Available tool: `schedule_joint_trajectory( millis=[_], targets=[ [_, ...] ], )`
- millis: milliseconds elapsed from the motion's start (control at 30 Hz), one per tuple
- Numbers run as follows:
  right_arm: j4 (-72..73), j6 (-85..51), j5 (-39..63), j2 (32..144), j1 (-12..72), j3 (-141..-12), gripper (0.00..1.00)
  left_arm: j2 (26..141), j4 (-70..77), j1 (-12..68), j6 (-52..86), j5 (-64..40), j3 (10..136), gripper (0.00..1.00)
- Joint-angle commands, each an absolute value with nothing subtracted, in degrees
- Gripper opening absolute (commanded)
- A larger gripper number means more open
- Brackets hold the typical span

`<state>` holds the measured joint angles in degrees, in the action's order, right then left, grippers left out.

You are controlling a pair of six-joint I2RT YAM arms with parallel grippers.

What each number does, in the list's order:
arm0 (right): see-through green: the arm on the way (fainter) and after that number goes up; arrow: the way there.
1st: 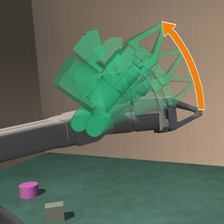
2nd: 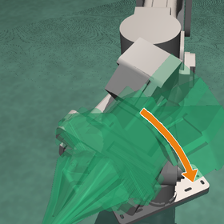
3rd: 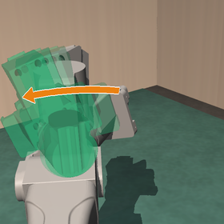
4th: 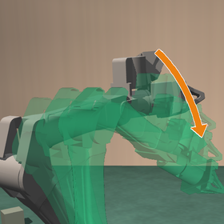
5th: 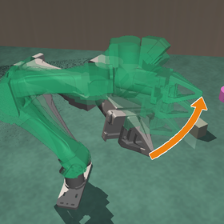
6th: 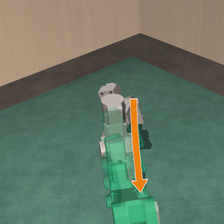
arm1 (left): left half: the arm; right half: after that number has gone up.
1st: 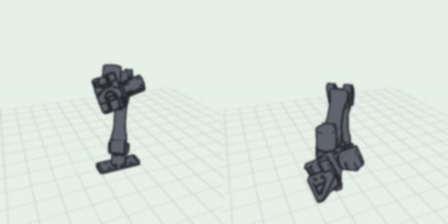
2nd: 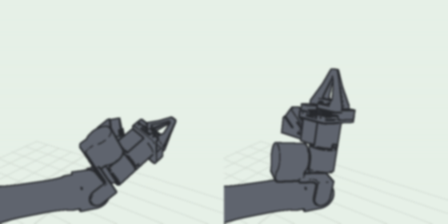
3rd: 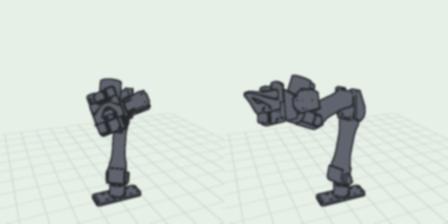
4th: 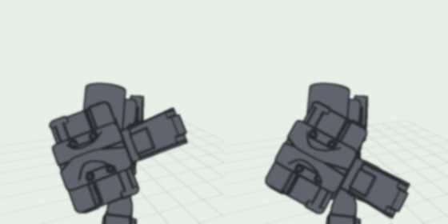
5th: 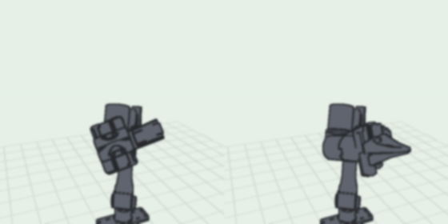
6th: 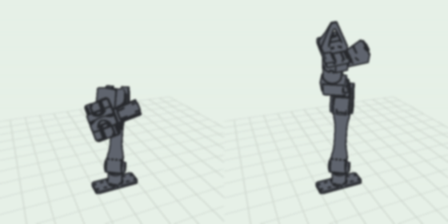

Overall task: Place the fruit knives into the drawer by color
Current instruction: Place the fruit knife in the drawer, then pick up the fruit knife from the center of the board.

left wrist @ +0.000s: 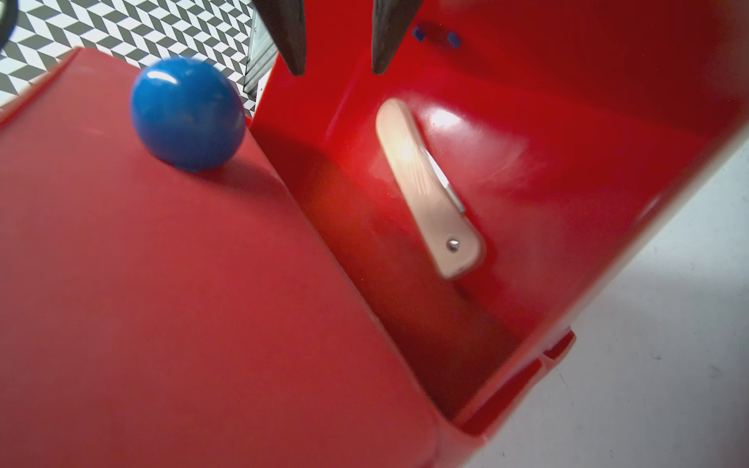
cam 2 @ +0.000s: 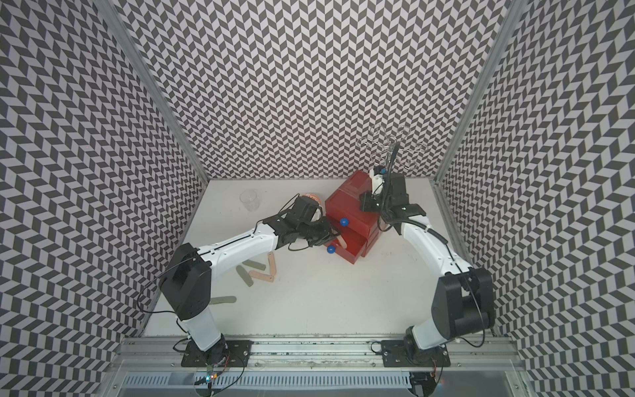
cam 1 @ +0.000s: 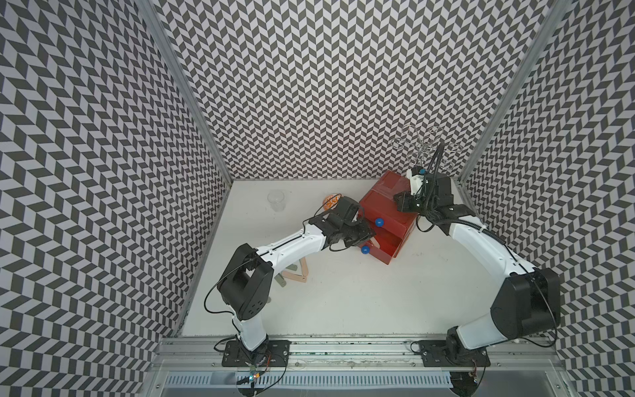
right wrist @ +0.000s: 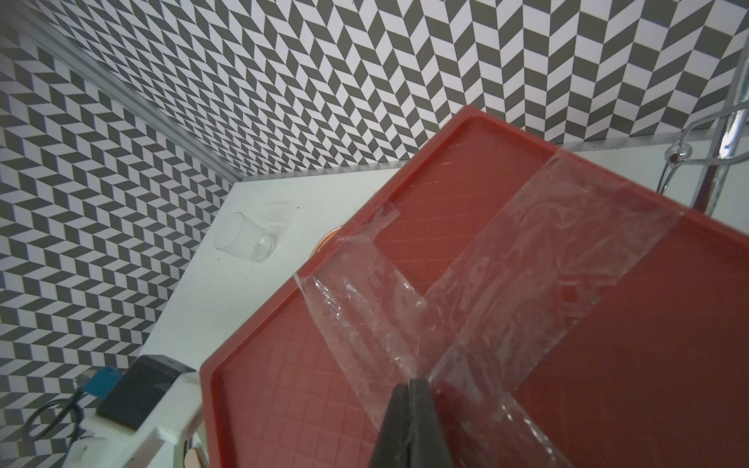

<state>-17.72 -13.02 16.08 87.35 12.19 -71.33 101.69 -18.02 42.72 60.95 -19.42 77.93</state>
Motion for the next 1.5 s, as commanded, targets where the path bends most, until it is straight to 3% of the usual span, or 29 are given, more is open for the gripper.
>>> schedule_joint_trajectory(
  millis=[0, 567, 900, 1467],
  targets=[
    [-31.5, -12.4, 13.8, 90.4, 12.1, -67.7, 0.01, 103.1, -21.0, 42.6, 59.6, -18.7, 79.2, 0.31],
    [-31.9, -12.2, 13.1, 90.3, 12.1, -69.2, 0.01, 93.2, -42.9, 40.7, 47.6, -6.1, 90.1, 0.3],
    [-32.1, -12.1, 13.4, 90.5, 12.0, -69.3, 0.01, 85.8, -54.5, 29.6, 35.2, -4.3, 74.0, 0.3],
    [-31.5, -12.1, 13.5, 90.3, 12.0, -67.7, 0.01, 96.5, -49.2, 24.6, 28.4, -5.2, 64.1, 0.31]
  ],
)
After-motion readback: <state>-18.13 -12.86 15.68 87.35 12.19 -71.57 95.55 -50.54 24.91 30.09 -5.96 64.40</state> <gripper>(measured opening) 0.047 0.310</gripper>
